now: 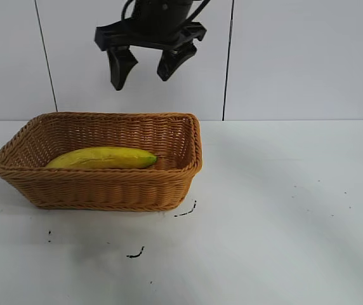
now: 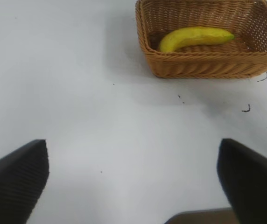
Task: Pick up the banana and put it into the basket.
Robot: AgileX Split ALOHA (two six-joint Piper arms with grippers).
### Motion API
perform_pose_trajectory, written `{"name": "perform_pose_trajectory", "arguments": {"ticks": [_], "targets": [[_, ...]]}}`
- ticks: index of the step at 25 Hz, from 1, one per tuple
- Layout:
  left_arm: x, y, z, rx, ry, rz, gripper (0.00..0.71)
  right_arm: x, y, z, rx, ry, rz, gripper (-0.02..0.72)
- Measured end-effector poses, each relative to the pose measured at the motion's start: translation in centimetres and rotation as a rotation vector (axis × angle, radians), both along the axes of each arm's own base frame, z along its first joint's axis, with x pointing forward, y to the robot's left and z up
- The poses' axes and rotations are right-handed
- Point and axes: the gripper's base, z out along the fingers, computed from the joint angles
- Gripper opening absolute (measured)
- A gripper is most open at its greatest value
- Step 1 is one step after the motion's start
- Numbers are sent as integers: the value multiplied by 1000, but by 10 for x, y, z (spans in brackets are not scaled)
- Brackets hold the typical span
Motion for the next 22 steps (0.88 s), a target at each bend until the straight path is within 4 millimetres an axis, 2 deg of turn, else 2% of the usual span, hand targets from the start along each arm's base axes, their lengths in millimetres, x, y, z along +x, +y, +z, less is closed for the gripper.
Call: {"name": "perform_pose_trajectory", "arguments": {"ticks": [1, 4, 6, 9, 12, 22], "targets": [[0, 0, 0, 0, 0, 0, 695, 12, -35, 0, -9, 8, -72, 603], [0, 0, 0, 0, 0, 0, 695, 26, -93, -1, -13, 9, -188, 603], [0, 0, 0, 0, 0, 0, 695, 30, -122, -1, -17, 16, -246, 603], [0, 0, 0, 0, 0, 0, 695, 32, -156, -2, -23, 35, -311, 603], [0, 0, 0, 0, 0, 0, 695, 30, -170, -3, -31, 66, -333, 603], [0, 0, 0, 0, 0, 0, 695, 23, -171, -1, -43, 120, -328, 603]]}}
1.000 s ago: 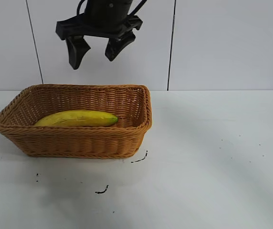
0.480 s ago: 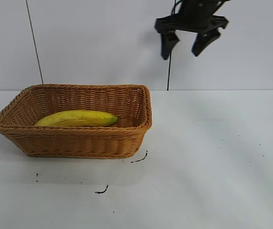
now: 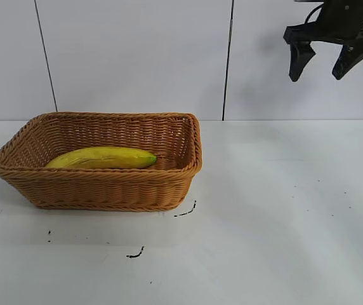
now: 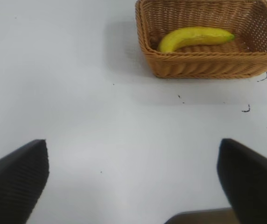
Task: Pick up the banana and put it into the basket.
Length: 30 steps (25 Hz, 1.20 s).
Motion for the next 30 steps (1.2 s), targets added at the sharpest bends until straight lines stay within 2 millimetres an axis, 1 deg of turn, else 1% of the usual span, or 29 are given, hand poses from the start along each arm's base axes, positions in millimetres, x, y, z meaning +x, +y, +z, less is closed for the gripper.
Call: {"name": "perform_pose_trajectory", "arguments": {"ticks": [2, 4, 9, 10, 12, 13, 14, 17, 22, 24, 25, 26, 29, 30], "targets": [[0, 0, 0, 0, 0, 0, 695, -7, 0, 10, 1, -7, -1, 603], [0, 0, 0, 0, 0, 0, 695, -27, -1, 33, 1, -21, -1, 603], [0, 0, 0, 0, 0, 0, 695, -78, -2, 65, 0, -14, 0, 603], [0, 0, 0, 0, 0, 0, 695, -92, -2, 74, 0, -21, 1, 603], [0, 0, 0, 0, 0, 0, 695, -116, -3, 83, 0, -21, 1, 603], [0, 0, 0, 0, 0, 0, 695, -130, -3, 85, 0, -13, 2, 603], [0, 0, 0, 0, 0, 0, 695, -144, -4, 92, 0, -23, 2, 603], [0, 0, 0, 0, 0, 0, 695, -185, -5, 100, 0, -28, 2, 603], [0, 0, 0, 0, 0, 0, 695, -256, -6, 99, 1, -38, 2, 603], [0, 0, 0, 0, 0, 0, 695, -287, -7, 92, 1, -34, 2, 603], [0, 0, 0, 0, 0, 0, 695, -299, -8, 88, 1, -38, 2, 603], [0, 0, 0, 0, 0, 0, 695, -299, -8, 88, 1, -38, 2, 603], [0, 0, 0, 0, 0, 0, 695, -339, -9, 80, 3, -118, -1, 603], [0, 0, 0, 0, 0, 0, 695, -358, -9, 72, 5, -182, -4, 603]]}}
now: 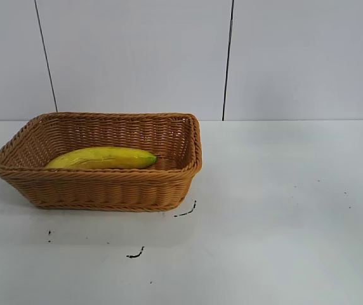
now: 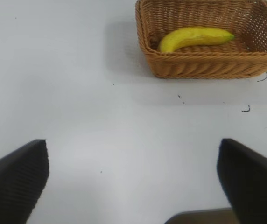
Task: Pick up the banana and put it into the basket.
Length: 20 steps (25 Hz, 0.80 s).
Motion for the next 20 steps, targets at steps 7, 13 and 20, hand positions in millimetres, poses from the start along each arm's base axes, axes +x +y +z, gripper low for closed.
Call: {"name": "perform_pose_trajectory", "arguments": {"ticks": [7, 13, 20], "targets": [[0, 0, 0, 0, 0, 0, 695, -67, -2, -39, 8, -192, -7, 603], [0, 0, 0, 0, 0, 0, 695, -97, -3, -53, 12, -301, -8, 603], [0, 0, 0, 0, 0, 0, 695, -126, -3, -49, 22, -493, -13, 603]]}}
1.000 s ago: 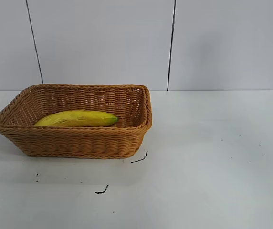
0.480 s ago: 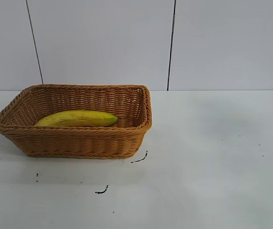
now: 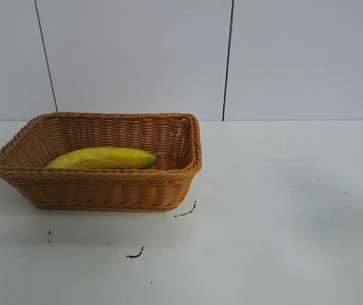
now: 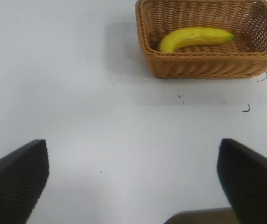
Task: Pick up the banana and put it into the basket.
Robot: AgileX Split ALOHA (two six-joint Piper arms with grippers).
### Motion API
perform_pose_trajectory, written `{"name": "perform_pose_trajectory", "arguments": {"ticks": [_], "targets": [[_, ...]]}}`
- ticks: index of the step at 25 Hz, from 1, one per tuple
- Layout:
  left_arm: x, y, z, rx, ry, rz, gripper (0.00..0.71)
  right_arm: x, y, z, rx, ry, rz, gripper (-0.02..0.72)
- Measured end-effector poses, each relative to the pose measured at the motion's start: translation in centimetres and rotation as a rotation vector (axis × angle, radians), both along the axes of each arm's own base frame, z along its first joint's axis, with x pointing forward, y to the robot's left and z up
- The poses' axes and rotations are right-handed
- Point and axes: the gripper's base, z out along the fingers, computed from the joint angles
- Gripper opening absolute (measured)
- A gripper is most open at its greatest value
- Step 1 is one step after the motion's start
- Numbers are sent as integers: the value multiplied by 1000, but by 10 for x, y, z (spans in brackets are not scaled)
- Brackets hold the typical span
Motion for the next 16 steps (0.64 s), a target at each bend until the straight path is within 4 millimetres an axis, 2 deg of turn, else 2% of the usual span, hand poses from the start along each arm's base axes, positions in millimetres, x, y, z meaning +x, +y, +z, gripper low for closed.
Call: {"name": "perform_pose_trajectory", "arguments": {"ticks": [5, 16], "targets": [[0, 0, 0, 0, 0, 0, 695, -14, 0, 0, 8, -90, -3, 603], [0, 0, 0, 0, 0, 0, 695, -14, 0, 0, 12, -89, -5, 603]]}}
